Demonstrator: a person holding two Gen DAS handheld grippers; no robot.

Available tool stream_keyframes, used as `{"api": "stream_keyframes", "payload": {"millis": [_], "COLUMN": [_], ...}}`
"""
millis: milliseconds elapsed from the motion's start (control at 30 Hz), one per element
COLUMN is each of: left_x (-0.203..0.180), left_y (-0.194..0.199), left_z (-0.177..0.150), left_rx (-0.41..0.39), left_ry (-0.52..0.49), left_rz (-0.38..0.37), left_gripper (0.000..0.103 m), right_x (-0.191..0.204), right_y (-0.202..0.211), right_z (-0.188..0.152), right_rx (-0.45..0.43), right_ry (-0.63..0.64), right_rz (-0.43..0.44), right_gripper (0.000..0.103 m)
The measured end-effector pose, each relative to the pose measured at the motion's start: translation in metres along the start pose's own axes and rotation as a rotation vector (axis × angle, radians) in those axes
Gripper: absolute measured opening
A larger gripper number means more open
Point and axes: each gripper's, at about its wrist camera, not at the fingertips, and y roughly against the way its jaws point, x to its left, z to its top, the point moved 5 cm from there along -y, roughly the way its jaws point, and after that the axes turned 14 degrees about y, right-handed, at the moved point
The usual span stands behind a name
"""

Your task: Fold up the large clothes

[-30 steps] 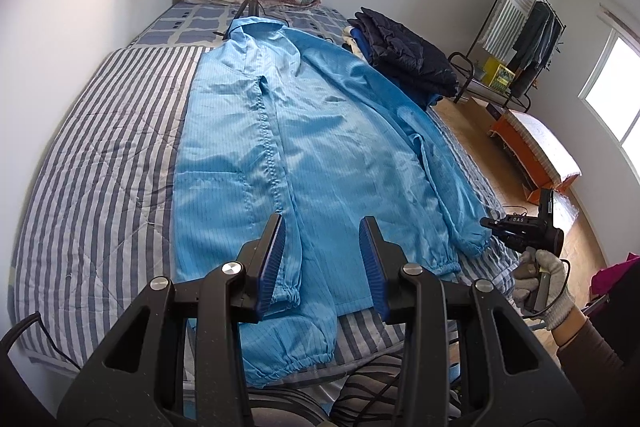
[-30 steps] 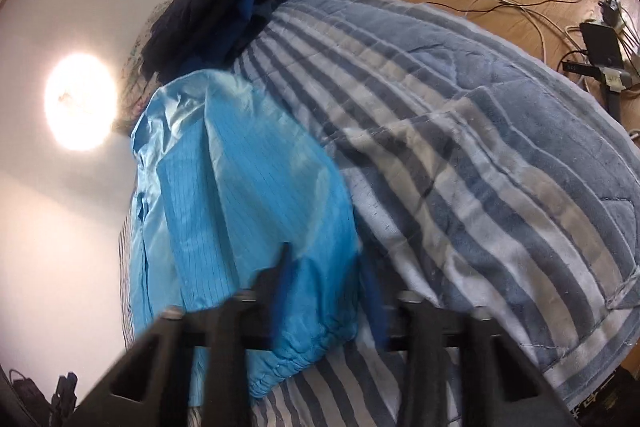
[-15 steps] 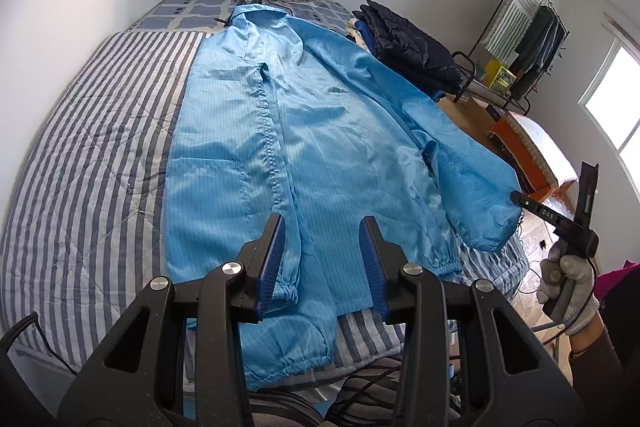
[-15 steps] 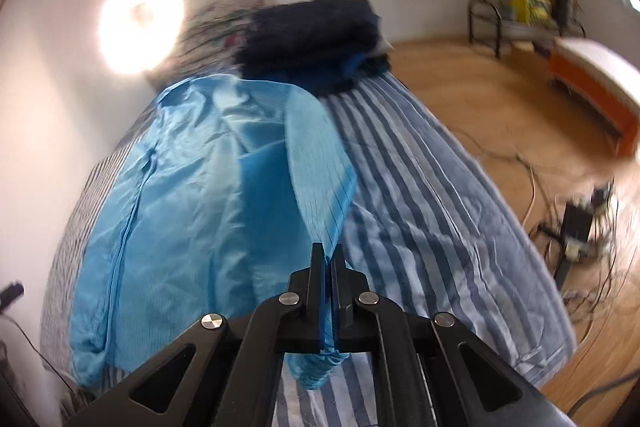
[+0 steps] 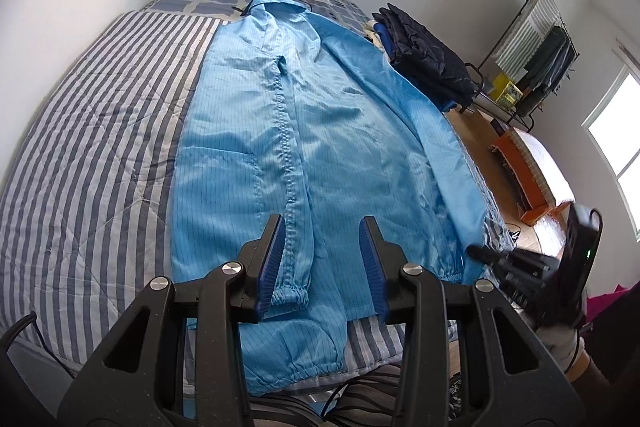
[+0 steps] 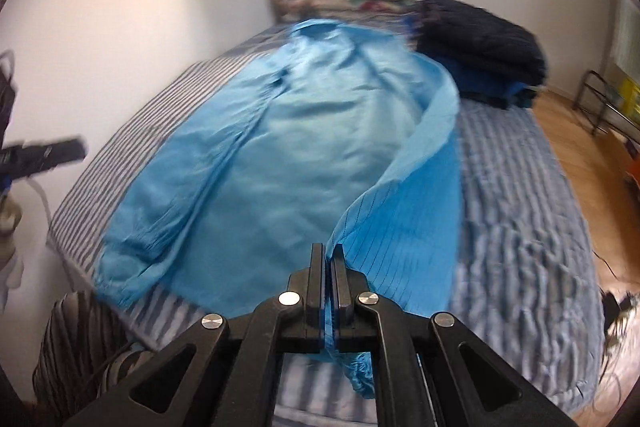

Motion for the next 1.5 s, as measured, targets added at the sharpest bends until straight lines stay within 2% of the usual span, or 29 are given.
{"api": "stream_keyframes", "payload": {"millis": [167, 333, 367, 433, 500, 633, 700, 867, 1000, 1133, 1167, 1233, 1267, 1333, 1400, 1500], "left_x": [0.001, -0.007, -0.010, -0.015, -0.022, -0.039, -0.046, -0.052, -0.048, -0.044, -0.045, -0.047, -0.049, -0.052, -0.053, -0.058], "left_y": [-0.012, -0.033, -0.040, -0.055, -0.071, -0.099, -0.115, -0.151, -0.173, -0.191, -0.195, -0.202, -0.206, -0.212, -0.210, -0.201], "left_z": [-0.001, -0.005, -0.006, -0.008, -0.011, -0.022, -0.027, -0.039, -0.041, -0.040, -0.040, -0.041, -0.042, -0.044, -0.048, -0.056], "left_rx": [0.027, 0.074, 0.091, 0.132, 0.168, 0.229, 0.249, 0.312, 0.334, 0.356, 0.361, 0.371, 0.372, 0.378, 0.374, 0.370], "left_ry": [0.013, 0.011, 0.015, 0.031, 0.043, 0.029, 0.009, -0.003, 0.009, 0.024, 0.023, 0.007, -0.001, -0.021, -0.042, -0.097], "left_rz": [-0.005, -0.023, -0.031, -0.050, -0.060, -0.069, -0.050, -0.016, 0.011, 0.018, 0.017, 0.016, 0.021, 0.021, 0.034, 0.050], "left_gripper": [0.038, 0.038, 0.038, 0.038, 0.038, 0.039, 0.041, 0.041, 0.041, 0.041, 0.038, 0.018, 0.005, 0.003, 0.000, 0.000], "right_x": [0.047, 0.061, 0.058, 0.051, 0.043, 0.028, 0.013, -0.051, -0.091, -0.108, -0.110, -0.113, -0.113, -0.116, -0.117, -0.117], "right_y": [-0.028, -0.043, -0.042, -0.036, -0.026, 0.000, 0.012, 0.014, -0.008, -0.040, -0.045, -0.055, -0.057, -0.059, -0.058, -0.054], "right_z": [-0.012, -0.038, -0.041, -0.043, -0.044, -0.041, -0.043, -0.060, -0.076, -0.090, -0.092, -0.097, -0.097, -0.098, -0.098, -0.094], "right_rx": [0.086, 0.165, 0.155, 0.133, 0.105, 0.003, -0.052, -0.078, -0.021, 0.047, 0.056, 0.061, 0.048, 0.015, 0.001, -0.003], "right_ry": [0.129, 0.194, 0.181, 0.134, 0.082, 0.002, -0.062, -0.275, -0.396, -0.493, -0.512, -0.544, -0.559, -0.591, -0.603, -0.572], "right_rz": [0.173, 0.247, 0.250, 0.272, 0.307, 0.382, 0.402, 0.320, 0.260, 0.290, 0.299, 0.319, 0.331, 0.361, 0.387, 0.378], "right_gripper": [0.000, 0.000, 0.000, 0.008, 0.030, 0.034, 0.040, 0.042, 0.042, 0.042, 0.042, 0.042, 0.043, 0.042, 0.020, 0.005]}}
